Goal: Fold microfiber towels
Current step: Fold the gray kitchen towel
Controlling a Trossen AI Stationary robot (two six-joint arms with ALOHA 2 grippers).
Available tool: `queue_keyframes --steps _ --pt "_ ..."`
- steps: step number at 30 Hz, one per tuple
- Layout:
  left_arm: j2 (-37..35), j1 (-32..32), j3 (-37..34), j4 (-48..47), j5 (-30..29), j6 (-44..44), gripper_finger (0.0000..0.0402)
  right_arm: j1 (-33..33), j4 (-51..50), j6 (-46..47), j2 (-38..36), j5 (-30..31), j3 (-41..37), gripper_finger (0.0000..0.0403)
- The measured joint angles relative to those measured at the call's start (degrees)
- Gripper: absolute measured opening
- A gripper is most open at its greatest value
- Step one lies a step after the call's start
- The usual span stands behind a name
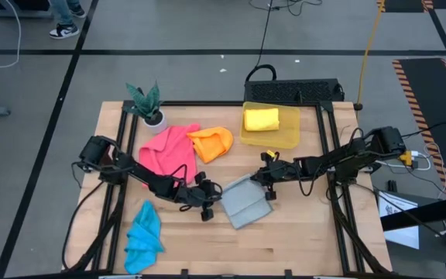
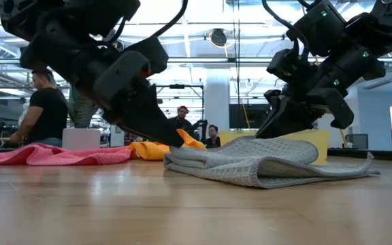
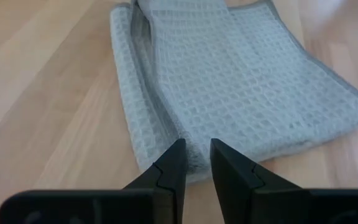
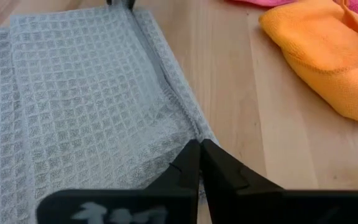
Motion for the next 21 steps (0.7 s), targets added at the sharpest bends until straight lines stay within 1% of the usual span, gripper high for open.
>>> queue_keyframes --steps 15,17,20,21 --pt "1.0 0.2 -0.1 -1.1 1.0 -0.6 0.0074 0.0 0.0 0.0 0.0 0.0 0.0 0.0004" --pt "1.0 0.2 0.0 -0.9 0.9 -0.6 0.0060 0.0 0.0 0.0 0.0 0.0 0.0 0.0004" --pt "1.0 -0.1 0.0 -0.9 0.3 0.9 0.0017 0.0 0.0 -0.4 0.0 0.0 0.0 0.0004" --pt "1.0 -0.2 0.0 0.0 0.1 1.4 0.0011 0.0 0.0 -0.6 0.0 0.0 0.0 0.0004"
